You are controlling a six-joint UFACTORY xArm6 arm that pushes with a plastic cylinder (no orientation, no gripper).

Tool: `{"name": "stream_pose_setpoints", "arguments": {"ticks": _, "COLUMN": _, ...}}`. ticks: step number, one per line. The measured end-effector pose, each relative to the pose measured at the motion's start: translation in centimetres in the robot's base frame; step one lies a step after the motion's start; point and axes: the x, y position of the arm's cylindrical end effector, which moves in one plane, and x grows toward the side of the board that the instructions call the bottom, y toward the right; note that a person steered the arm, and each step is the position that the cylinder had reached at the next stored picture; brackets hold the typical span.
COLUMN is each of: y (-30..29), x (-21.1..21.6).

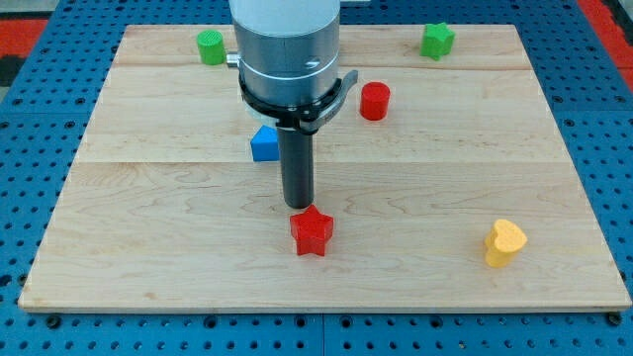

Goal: Push the red star to the left vertically to the blue triangle

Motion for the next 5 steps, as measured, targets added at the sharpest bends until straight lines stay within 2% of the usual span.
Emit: {"name": "stream_pose_setpoints", "arguments": {"ticks": 5, "y": 0.2, "x": -2.2}}
